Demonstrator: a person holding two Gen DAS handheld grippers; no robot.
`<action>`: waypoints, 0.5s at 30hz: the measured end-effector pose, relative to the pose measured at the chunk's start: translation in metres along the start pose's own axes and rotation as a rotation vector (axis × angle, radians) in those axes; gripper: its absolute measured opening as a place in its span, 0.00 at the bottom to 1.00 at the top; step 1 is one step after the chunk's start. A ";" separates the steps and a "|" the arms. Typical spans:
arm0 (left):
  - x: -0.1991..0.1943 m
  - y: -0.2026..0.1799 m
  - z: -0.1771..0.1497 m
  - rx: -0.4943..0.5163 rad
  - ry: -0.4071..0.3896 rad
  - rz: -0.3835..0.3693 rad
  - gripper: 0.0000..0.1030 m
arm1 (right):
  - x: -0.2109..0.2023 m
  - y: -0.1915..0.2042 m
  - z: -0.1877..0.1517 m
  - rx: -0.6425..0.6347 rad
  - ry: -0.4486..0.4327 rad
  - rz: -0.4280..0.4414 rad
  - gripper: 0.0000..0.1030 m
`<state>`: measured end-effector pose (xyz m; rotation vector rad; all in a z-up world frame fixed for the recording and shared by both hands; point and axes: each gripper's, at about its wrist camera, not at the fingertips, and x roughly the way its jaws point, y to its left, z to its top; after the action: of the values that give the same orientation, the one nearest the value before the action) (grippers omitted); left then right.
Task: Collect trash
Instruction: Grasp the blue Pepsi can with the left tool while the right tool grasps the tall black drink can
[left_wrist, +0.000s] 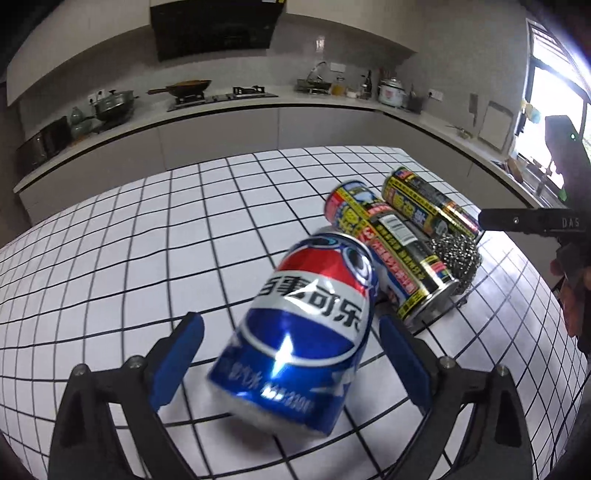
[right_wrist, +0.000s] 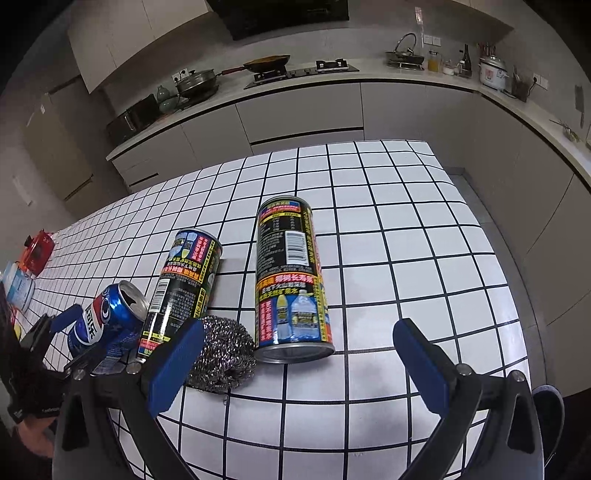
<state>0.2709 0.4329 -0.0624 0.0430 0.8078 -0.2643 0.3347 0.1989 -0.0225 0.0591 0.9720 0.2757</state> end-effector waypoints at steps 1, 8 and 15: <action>0.002 -0.001 -0.001 -0.003 0.002 -0.016 0.87 | 0.001 0.000 0.000 0.000 0.004 0.004 1.00; -0.003 0.006 -0.008 -0.086 0.000 0.007 0.66 | 0.010 0.002 0.013 -0.015 -0.007 -0.005 1.00; 0.007 0.003 -0.004 -0.130 0.020 0.043 0.72 | 0.053 0.006 0.041 -0.025 0.062 -0.027 1.00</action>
<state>0.2735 0.4344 -0.0702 -0.0595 0.8410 -0.1705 0.3957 0.2219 -0.0409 0.0146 1.0297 0.2658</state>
